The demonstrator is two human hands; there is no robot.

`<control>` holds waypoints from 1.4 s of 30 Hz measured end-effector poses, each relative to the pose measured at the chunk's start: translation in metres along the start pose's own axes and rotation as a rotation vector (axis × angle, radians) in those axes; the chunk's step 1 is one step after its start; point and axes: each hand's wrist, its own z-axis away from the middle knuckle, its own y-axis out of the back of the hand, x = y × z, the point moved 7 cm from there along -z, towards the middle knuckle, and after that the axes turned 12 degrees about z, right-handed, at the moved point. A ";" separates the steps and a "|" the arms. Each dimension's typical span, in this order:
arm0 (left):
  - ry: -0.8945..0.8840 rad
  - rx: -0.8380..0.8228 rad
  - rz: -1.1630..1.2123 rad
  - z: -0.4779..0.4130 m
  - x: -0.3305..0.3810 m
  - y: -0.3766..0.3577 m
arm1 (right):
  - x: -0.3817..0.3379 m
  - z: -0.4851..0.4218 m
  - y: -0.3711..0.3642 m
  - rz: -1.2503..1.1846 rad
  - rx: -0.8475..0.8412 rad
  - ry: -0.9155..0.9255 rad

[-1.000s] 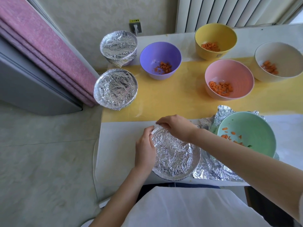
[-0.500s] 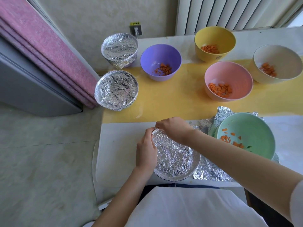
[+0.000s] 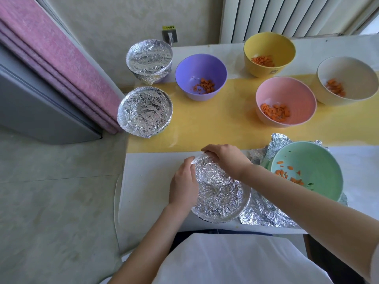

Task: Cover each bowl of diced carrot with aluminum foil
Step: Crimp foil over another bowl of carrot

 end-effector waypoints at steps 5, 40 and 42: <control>-0.023 0.026 0.075 -0.011 0.000 0.000 | 0.001 -0.003 0.000 0.079 -0.059 0.051; 0.043 0.018 0.030 -0.001 -0.007 0.002 | 0.016 0.005 -0.004 0.001 -0.164 -0.022; 0.030 0.001 0.032 -0.002 -0.008 0.004 | 0.021 0.008 -0.002 -0.027 -0.143 -0.032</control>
